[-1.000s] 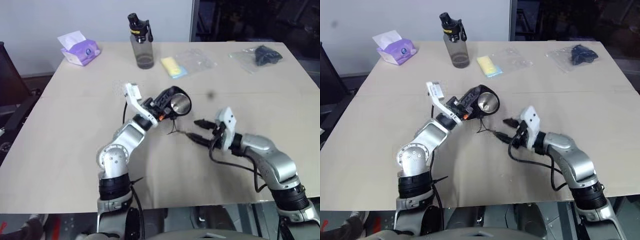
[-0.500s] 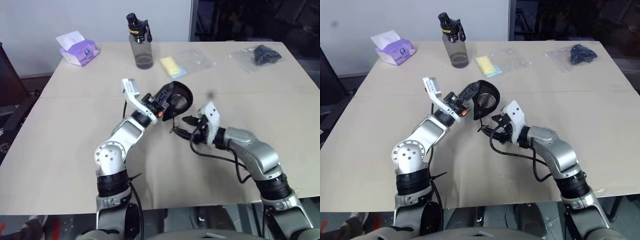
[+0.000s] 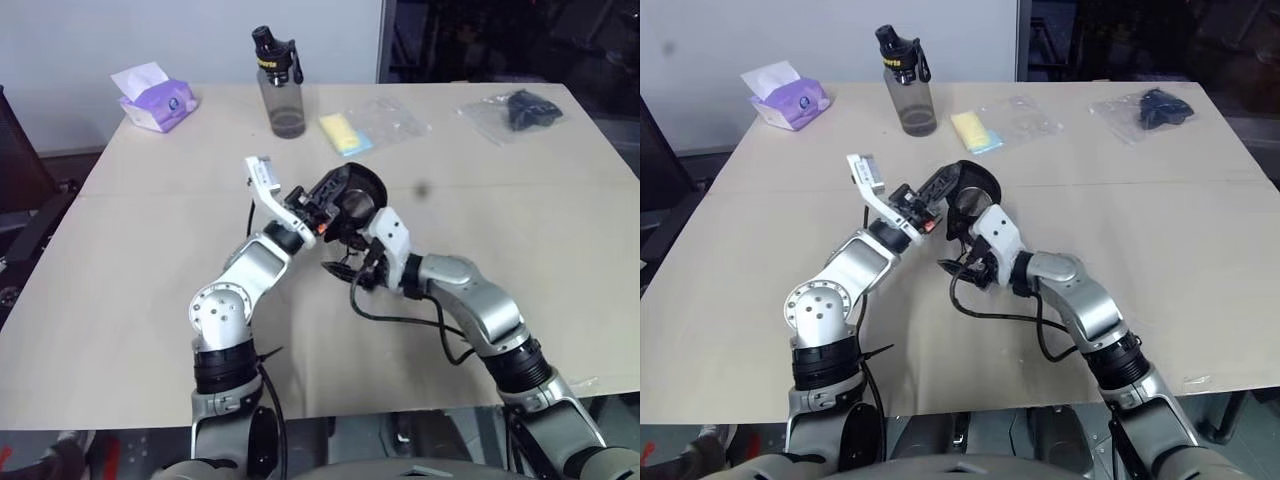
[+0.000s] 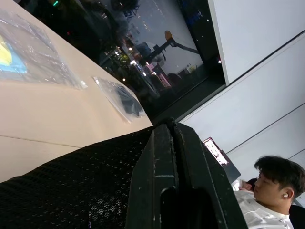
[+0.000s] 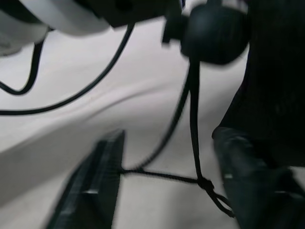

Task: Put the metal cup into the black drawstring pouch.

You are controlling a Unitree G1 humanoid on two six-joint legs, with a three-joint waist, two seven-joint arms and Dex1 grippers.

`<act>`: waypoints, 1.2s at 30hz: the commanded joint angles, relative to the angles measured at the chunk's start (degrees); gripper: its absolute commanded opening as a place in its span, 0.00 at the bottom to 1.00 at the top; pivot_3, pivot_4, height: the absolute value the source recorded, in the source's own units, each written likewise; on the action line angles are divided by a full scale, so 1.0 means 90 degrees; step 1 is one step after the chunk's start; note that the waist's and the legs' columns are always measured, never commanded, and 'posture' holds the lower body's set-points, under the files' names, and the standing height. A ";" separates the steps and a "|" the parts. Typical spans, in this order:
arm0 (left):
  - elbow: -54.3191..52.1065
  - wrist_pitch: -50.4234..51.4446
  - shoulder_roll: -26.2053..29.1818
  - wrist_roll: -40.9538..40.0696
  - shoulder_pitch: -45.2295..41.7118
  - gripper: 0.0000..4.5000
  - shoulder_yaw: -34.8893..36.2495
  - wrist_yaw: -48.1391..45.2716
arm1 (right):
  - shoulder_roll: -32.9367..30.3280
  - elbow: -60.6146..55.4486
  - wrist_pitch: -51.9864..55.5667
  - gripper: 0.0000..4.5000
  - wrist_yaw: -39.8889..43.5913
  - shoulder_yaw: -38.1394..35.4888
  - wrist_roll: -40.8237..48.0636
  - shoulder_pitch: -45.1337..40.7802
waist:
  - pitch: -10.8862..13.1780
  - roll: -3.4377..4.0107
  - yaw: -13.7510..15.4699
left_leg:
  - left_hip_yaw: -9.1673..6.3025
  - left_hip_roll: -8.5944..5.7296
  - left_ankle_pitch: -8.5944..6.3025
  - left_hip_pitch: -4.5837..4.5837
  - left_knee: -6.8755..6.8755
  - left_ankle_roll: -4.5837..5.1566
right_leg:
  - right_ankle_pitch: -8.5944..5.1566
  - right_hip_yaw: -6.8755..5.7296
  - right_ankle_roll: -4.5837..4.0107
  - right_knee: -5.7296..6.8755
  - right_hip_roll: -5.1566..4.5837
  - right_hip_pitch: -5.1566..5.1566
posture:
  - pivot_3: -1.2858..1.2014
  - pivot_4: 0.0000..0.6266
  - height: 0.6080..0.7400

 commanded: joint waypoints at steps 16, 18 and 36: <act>-0.0182 -0.0511 0.0171 -0.0287 0.0053 0.50 0.0131 -0.0492 | -0.1305 0.0077 -0.1686 0.00 -0.0331 -0.1090 -0.1188 -0.1015 | 0.0004 0.0002 -0.0030 | 0.0010 0.0000 0.0000 0.0006 0.0001 0.0000 | -0.0010 0.0010 -0.0015 0.0004 0.0002 -0.0004 | 0.52 0.24 1.00; -0.0138 -0.0526 0.0213 -0.0297 0.0114 0.70 0.0088 -0.0538 | -0.1562 0.0489 -0.2248 0.00 -0.0516 -0.1111 -0.1680 -0.1554 | 0.0004 0.0001 -0.0010 | 0.0006 -0.0001 0.0000 0.0007 0.0001 0.0000 | -0.0010 0.0010 -0.0016 0.0004 0.0006 -0.0004 | 0.52 0.24 1.00; 0.1097 -0.3258 0.3068 0.3642 -0.1041 0.81 -0.1394 -0.3964 | -0.1142 0.0610 -0.3124 0.00 -0.0923 -0.1335 -0.2154 -0.3027 | 0.0022 0.0022 0.0005 | 0.0013 -0.0002 0.0000 -0.0011 -0.0023 0.0000 | -0.0016 0.0011 -0.0023 -0.0001 0.0000 -0.0027 | 0.52 0.24 1.00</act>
